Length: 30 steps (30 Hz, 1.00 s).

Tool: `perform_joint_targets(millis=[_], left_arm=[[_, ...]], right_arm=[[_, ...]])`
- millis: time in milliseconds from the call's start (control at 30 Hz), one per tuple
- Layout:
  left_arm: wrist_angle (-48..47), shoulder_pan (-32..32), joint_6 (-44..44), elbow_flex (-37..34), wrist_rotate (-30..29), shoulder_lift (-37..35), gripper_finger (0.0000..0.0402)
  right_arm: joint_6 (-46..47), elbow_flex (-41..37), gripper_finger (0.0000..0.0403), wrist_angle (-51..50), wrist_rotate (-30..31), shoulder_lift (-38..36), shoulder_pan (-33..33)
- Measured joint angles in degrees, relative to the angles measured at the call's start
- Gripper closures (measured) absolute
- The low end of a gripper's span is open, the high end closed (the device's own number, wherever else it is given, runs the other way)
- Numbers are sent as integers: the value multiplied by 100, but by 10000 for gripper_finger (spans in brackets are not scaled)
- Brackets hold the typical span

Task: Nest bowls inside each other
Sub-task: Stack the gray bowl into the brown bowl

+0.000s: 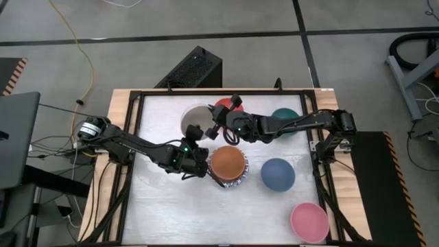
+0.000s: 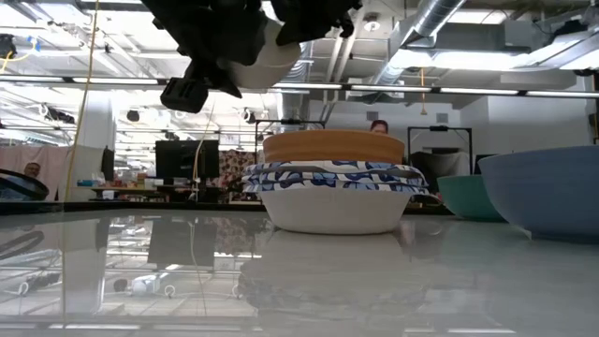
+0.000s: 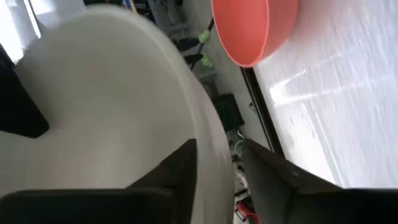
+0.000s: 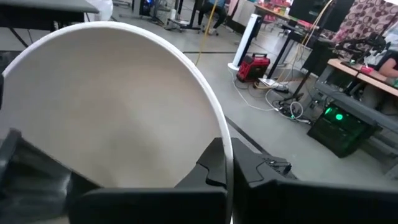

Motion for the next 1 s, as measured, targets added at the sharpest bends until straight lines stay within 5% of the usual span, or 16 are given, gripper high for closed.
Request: perform_joint_targets(millis=[267,467,867,1000], left_arm=[[-27,-1,-24,0,-46,0,182],[-76,-92,-57,0,-174,-29,151],[-237,-677,-1058,583,2064,-899,150],[-236,-798,-1850,669,2873,-1358,150]], right_arm=[[0,0,396,-44,19,0,4],[-1,-1,396,-270,12,-66,4],[444,0,396,-1650,56,-170,-221],[769,-3,396,-2404,-624,-273,-483]])
